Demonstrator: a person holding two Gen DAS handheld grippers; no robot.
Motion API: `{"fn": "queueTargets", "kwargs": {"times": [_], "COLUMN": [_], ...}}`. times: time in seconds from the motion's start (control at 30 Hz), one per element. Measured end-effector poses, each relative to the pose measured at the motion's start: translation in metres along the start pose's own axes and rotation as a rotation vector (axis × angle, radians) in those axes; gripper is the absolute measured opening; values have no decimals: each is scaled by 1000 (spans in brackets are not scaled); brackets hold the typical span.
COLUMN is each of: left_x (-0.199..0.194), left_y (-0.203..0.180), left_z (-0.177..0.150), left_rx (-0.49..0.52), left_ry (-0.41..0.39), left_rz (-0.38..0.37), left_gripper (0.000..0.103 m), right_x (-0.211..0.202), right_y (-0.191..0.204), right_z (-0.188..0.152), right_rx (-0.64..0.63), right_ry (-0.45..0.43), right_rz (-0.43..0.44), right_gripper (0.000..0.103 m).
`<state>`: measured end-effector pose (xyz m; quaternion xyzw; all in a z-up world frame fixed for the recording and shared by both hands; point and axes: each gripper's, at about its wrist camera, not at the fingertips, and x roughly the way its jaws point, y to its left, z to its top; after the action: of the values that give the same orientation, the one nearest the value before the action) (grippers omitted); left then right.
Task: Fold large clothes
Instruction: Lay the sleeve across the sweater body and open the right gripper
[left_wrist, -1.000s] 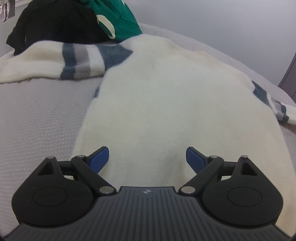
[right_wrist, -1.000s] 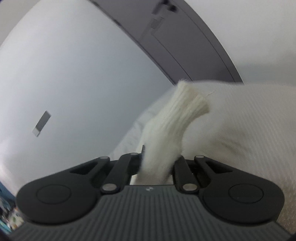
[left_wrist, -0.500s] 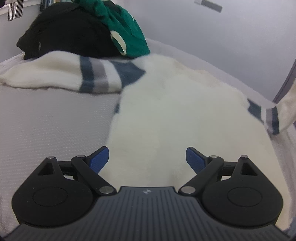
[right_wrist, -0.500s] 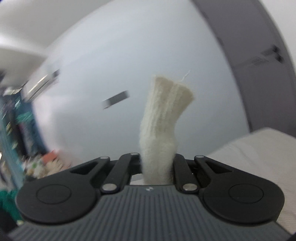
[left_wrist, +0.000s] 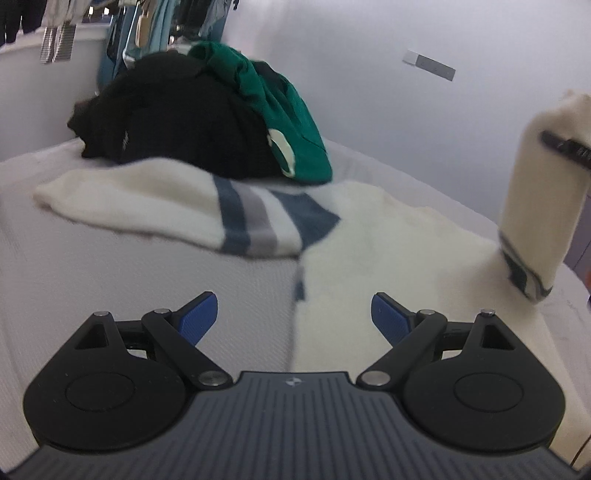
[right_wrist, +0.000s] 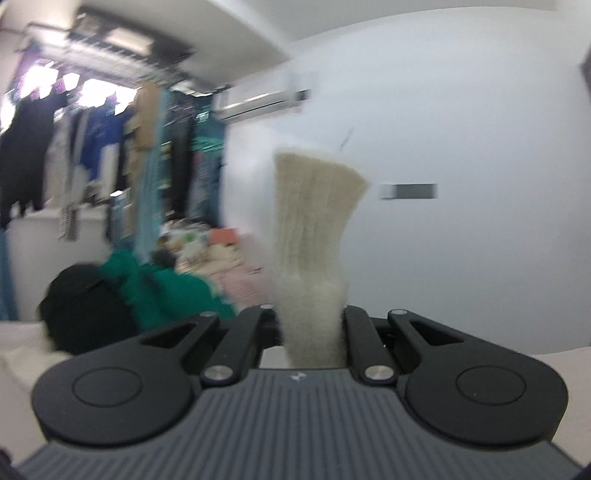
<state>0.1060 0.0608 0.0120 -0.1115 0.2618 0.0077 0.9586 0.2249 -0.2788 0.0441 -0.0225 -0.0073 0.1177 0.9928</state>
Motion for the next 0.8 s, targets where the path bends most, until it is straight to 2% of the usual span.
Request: {"fn": "queueTargets", "kwargs": {"times": [0.1,0.23,0.33,0.5,0.63,0.73,0.77,0.8], "left_x": [7,20,32,55,70,76,77,78], "left_y": [12,18,14,8,8,15,18,20], "left_z": [4,6,7,7,6,8,8,9], "left_rx": [-24,-55,-43,-50,-55,-103,-120,-131], "left_ry": [-2,13,19,43,58,62,60,61], "left_rz": [-9,-34,-55,-115,-133,-158,-166,-172], "left_gripper": [93,93,93,93,93,93,93,93], "right_x": [3,6,18,26,21,16,16,17], "right_y": [44,82,98,99,110,115,115,115], "right_z": [-29,-72,-100,-138,-161,-166,-166,-165], "right_rx": [-53,-103,-106,-69,-95,-105,-96,-79], "right_ry": [50,153,237,346,392,402,408,420], "right_rz": [79,149,178,223,252,263,271,288], "right_gripper": [10,10,11,12,13,17,22,36]}}
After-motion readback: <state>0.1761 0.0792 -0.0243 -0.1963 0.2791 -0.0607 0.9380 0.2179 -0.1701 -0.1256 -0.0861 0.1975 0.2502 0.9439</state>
